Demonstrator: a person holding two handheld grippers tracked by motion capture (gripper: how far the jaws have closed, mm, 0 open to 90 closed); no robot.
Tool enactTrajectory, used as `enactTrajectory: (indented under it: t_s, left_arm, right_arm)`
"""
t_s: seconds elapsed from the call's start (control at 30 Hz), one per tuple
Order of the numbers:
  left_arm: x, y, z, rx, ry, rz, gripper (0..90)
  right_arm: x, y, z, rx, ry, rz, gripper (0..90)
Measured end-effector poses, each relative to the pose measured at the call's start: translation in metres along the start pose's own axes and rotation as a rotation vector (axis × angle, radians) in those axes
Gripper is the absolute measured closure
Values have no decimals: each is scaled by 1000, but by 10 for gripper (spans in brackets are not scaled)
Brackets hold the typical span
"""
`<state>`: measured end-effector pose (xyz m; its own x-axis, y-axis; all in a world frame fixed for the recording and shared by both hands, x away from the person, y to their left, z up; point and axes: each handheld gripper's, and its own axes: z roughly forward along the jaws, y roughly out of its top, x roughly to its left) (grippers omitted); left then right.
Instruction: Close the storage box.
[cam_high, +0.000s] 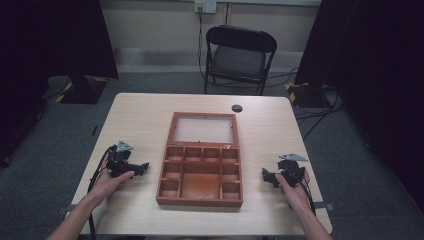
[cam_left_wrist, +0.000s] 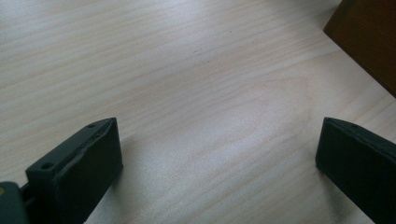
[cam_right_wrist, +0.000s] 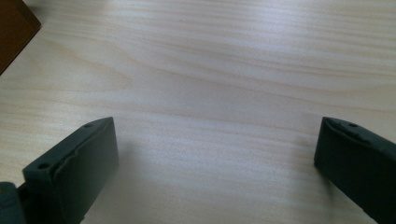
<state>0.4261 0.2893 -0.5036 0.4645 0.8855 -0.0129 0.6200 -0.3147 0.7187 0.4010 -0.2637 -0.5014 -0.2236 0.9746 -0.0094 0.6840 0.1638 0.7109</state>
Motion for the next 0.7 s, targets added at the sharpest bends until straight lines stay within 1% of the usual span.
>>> enactTrajectory:
  t_s: [0.17,0.2,0.23,0.27,0.37,0.4,0.43,0.47,0.5,0.53,0.57,0.6,0.63,0.67,0.7]
  left_arm:
    - [0,0,0,-1,1,-3,0]
    - [0,0,-2,14,8,-6,0]
    - [0,0,-2,14,8,-6,0]
    - [0,0,-3,26,13,-8,0]
    - [1,-1,-7,48,19,-13,1]
    - [2,-1,-9,60,27,-10,19]
    - [2,-1,-9,60,27,-10,41]
    - [2,0,-10,65,34,-20,41]
    - [3,1,-12,65,28,-23,100]
    - [3,1,-13,63,26,-16,138]
    - [3,2,-14,63,22,-21,173]
    - [4,2,-14,71,24,-19,176]
    - [4,2,-14,71,24,-19,175]
    - [3,2,-14,69,29,-19,175]
    - [4,3,-15,75,34,-6,176]
  right_arm:
    - [0,0,0,0,1,0,0]
    - [0,0,0,0,0,0,0]
    - [0,0,0,0,0,0,0]
    - [0,1,-2,20,8,-10,0]
    - [0,0,-2,15,4,-8,0]
    - [0,0,-2,16,5,-8,0]
    - [0,0,-2,16,5,-8,0]
    - [0,0,-2,18,4,-10,0]
    - [0,0,-3,19,-1,-6,16]
    - [0,1,-3,18,-9,5,40]
    - [0,1,-4,11,-10,2,85]
    - [1,2,-4,3,-6,-1,136]
    - [1,2,-4,3,-6,-1,136]
    - [2,2,-5,-3,-1,-4,168]
    - [3,3,-6,-4,-1,-13,145]
